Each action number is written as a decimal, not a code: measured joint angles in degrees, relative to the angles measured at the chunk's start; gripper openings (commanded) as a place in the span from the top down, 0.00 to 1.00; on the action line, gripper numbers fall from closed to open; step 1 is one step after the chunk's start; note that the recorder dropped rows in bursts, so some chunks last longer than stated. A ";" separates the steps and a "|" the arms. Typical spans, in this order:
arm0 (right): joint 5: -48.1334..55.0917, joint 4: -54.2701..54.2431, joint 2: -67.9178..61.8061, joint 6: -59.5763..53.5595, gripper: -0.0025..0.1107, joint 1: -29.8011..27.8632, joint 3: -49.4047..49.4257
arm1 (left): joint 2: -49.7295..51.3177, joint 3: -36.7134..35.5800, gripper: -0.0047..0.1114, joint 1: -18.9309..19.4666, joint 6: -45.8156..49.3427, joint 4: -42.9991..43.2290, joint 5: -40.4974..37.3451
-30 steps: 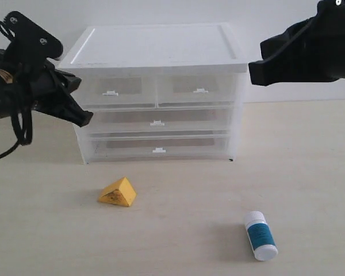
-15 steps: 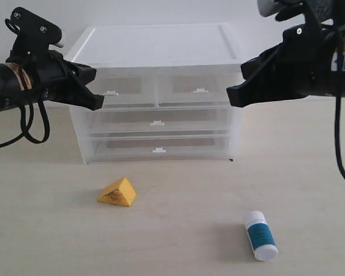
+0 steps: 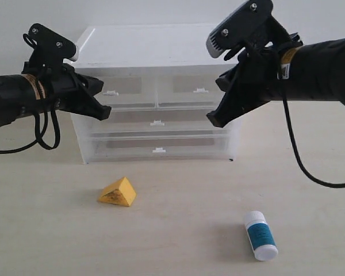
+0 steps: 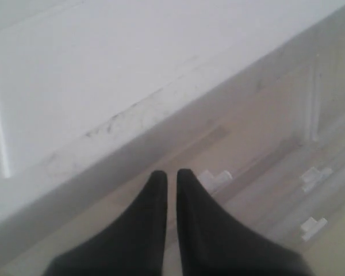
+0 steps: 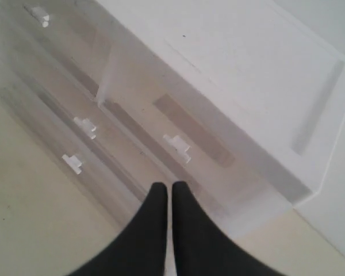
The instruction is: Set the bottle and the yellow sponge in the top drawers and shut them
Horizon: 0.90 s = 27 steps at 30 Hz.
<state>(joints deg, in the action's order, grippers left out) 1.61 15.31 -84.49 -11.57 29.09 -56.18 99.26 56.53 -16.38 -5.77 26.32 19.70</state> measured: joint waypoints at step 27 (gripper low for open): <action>0.25 -0.70 -9.11 -22.70 0.74 -0.12 -7.29 | 0.44 1.06 0.93 0.00 0.44 -2.14 -2.16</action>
<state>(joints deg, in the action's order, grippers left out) 1.86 14.61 -93.60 -34.27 28.97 -63.47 99.70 57.59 -16.38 -5.33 24.18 17.53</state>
